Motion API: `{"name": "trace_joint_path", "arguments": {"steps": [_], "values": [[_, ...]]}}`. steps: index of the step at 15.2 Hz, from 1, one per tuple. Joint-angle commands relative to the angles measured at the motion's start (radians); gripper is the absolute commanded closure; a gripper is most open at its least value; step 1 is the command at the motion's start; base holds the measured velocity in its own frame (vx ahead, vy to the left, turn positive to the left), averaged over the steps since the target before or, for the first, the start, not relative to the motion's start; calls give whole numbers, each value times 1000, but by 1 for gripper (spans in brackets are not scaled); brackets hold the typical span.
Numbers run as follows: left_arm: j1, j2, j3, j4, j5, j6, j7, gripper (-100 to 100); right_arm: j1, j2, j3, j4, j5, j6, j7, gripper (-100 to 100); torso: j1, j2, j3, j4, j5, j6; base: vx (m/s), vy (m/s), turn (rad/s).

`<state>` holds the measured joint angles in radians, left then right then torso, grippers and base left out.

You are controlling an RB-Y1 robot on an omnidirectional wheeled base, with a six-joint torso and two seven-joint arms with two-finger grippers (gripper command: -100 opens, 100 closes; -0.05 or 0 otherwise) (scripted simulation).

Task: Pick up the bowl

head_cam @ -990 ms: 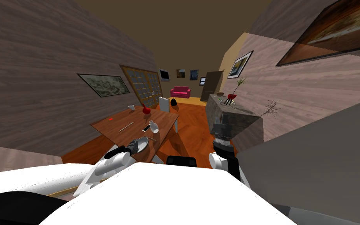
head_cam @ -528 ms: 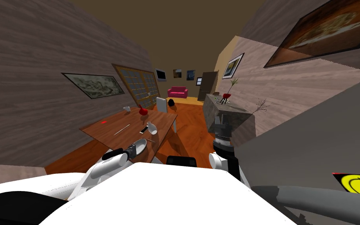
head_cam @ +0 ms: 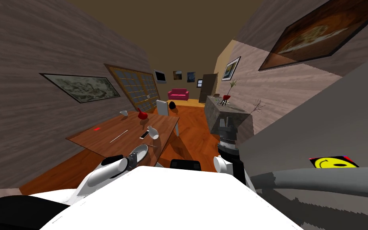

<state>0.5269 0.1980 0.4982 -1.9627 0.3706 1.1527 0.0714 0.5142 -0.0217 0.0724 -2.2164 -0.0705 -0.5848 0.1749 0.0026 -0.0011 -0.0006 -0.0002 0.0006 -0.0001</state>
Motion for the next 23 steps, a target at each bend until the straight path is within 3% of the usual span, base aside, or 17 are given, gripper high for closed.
{"name": "trace_joint_path", "arguments": {"steps": [1,7,8,13,15,16,20,23], "values": [[1,-3,13,15,10,46,2,-100,0,0,0,0,0,0,0,0,0,0,0,0,0,0,0,25,-133],[3,-8,42,38,33,132,5,-100,0,0,0,0,0,0,0,0,0,0,0,0,0,0,2,29,-118],[5,-10,36,34,28,114,4,-100,0,0,0,0,0,0,0,0,0,0,0,0,0,0,1,14,-29],[-23,-12,16,119,7,51,-1,-100,0,0,0,0,0,0,0,0,-1,0,0,0,0,0,0,10,-1],[-22,-11,18,114,10,58,-1,-100,0,0,0,0,0,0,0,0,-1,-1,0,0,0,0,1,9,-1],[-22,-11,18,118,10,54,-1,100,0,0,0,0,0,0,0,0,-2,-1,0,0,0,0,0,0,0],[-23,-8,13,115,8,53,-11,100,0,0,0,0,0,0,0,0,-1,-1,-1,0,0,-5,0,0,-22],[-1,-10,33,54,25,104,3,100,0,0,0,0,0,0,0,0,-2,0,0,0,-1,-6,3,-13,38]]}}
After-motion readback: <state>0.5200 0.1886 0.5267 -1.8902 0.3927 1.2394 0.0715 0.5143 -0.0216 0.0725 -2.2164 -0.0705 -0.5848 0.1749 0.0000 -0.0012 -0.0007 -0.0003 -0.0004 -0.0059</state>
